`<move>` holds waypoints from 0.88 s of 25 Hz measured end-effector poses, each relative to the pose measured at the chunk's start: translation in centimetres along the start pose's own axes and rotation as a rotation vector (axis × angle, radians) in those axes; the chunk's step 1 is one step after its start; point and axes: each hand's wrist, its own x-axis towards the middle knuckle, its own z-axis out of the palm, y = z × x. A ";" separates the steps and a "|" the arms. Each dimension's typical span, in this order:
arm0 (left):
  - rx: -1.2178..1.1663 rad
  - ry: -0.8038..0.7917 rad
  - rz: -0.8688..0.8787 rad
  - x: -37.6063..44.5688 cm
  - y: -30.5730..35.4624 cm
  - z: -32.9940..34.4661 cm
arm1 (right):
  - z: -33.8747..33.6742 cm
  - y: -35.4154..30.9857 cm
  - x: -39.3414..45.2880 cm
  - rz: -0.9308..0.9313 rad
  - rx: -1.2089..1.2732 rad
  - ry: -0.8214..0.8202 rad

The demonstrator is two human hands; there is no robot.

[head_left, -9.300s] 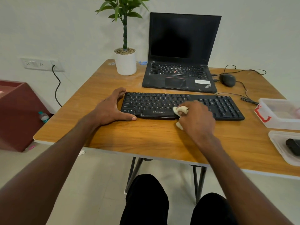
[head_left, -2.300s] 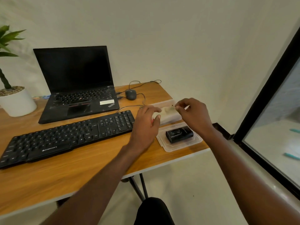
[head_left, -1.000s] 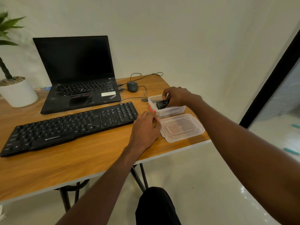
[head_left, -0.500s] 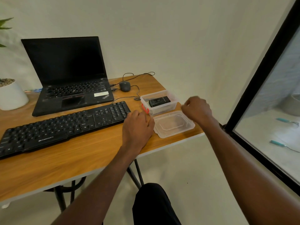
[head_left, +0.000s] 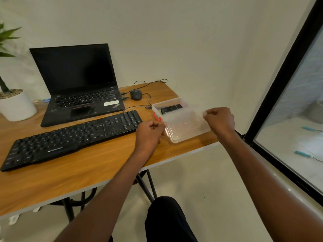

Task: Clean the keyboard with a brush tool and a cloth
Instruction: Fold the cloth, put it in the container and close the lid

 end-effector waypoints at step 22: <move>0.192 0.129 0.217 5.7 -2.2 0.0 | 6.5 -1.1 3.9 -0.089 0.236 -0.053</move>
